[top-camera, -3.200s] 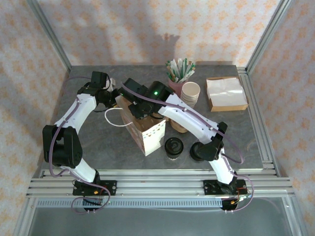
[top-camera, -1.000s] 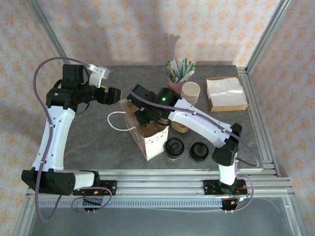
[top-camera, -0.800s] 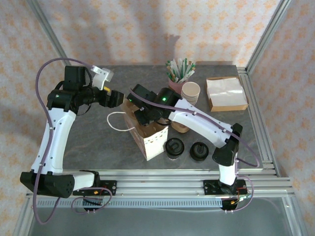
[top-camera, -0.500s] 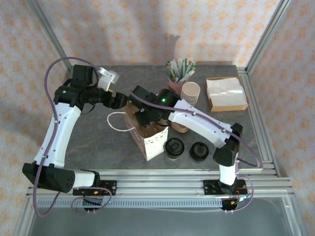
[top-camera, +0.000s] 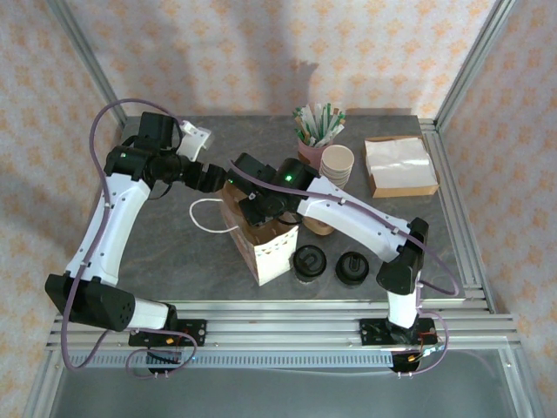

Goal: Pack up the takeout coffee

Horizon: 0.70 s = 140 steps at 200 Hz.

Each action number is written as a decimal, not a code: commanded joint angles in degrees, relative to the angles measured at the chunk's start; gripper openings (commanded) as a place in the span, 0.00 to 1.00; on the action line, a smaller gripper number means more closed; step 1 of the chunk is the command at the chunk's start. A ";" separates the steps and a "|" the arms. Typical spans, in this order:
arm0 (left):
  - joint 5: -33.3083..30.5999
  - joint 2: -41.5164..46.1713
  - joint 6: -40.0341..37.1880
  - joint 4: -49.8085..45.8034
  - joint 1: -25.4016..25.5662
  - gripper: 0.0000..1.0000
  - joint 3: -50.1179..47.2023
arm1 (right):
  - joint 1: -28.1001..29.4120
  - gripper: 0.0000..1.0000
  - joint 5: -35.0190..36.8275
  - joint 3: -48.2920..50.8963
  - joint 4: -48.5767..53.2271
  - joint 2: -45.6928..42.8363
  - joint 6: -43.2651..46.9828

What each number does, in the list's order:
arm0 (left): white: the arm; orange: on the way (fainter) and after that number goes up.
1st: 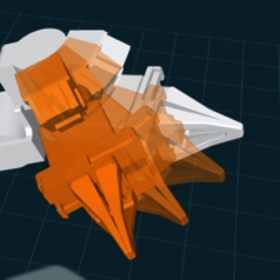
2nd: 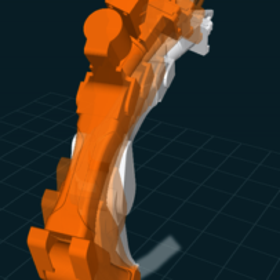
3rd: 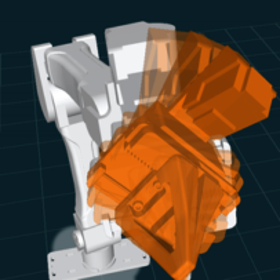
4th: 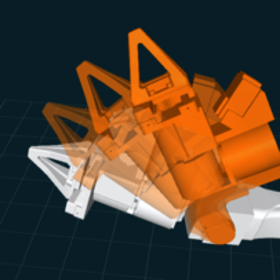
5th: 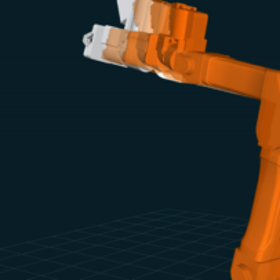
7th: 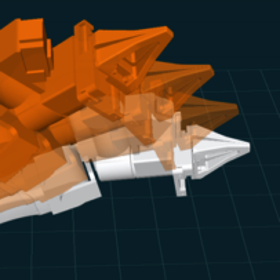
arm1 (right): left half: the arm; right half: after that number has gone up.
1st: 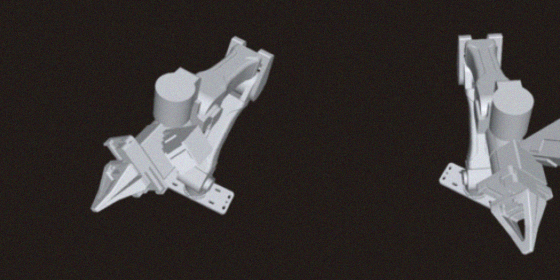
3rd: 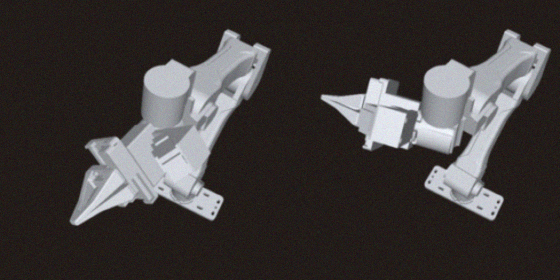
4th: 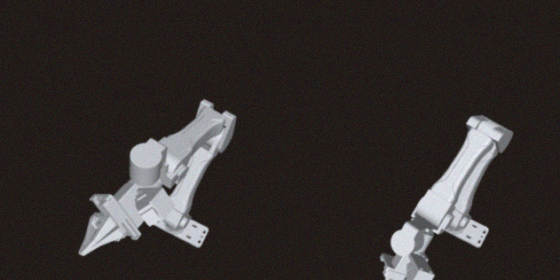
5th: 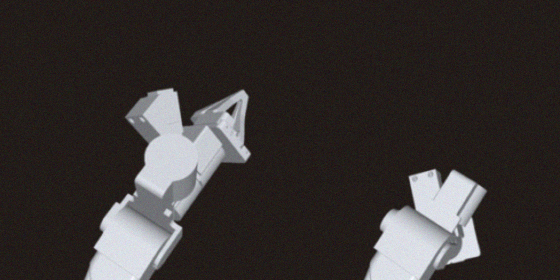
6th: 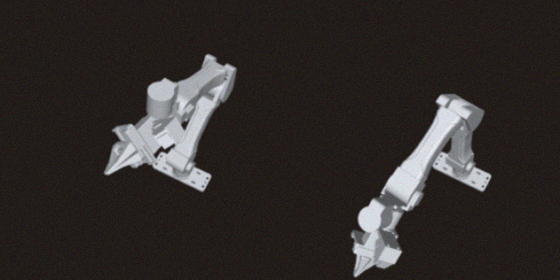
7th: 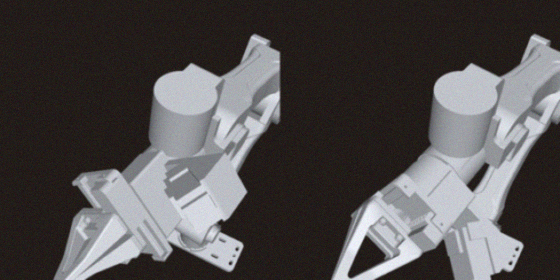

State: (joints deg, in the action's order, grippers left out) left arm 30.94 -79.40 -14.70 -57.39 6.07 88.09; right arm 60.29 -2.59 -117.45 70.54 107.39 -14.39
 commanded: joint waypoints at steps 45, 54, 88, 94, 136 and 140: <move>-3.33 -2.25 0.02 -1.59 0.82 0.89 1.95 | 0.00 0.32 0.48 0.91 2.24 -1.19 -0.46; -3.79 -2.44 0.24 -1.37 0.86 0.89 2.04 | -0.01 0.32 0.31 0.99 2.23 -1.27 -0.46; -6.72 -3.46 1.83 -0.68 0.82 0.89 2.67 | -0.02 0.32 0.31 1.34 2.16 -1.62 -0.29; -6.98 -3.65 2.21 -0.65 0.90 0.89 2.82 | 0.00 0.32 0.35 1.50 2.08 -1.73 -0.26; -7.25 -4.19 4.14 0.65 0.86 0.89 2.77 | 0.00 0.32 0.15 2.09 1.29 -2.67 -0.46; -7.21 -4.20 4.22 0.78 0.85 0.89 2.76 | 0.00 0.32 0.13 2.14 1.18 -2.81 -0.45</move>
State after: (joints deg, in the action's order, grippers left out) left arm 26.30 -83.29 -12.03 -57.45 6.76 89.54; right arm 60.29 -2.61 -116.44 70.59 107.39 -14.37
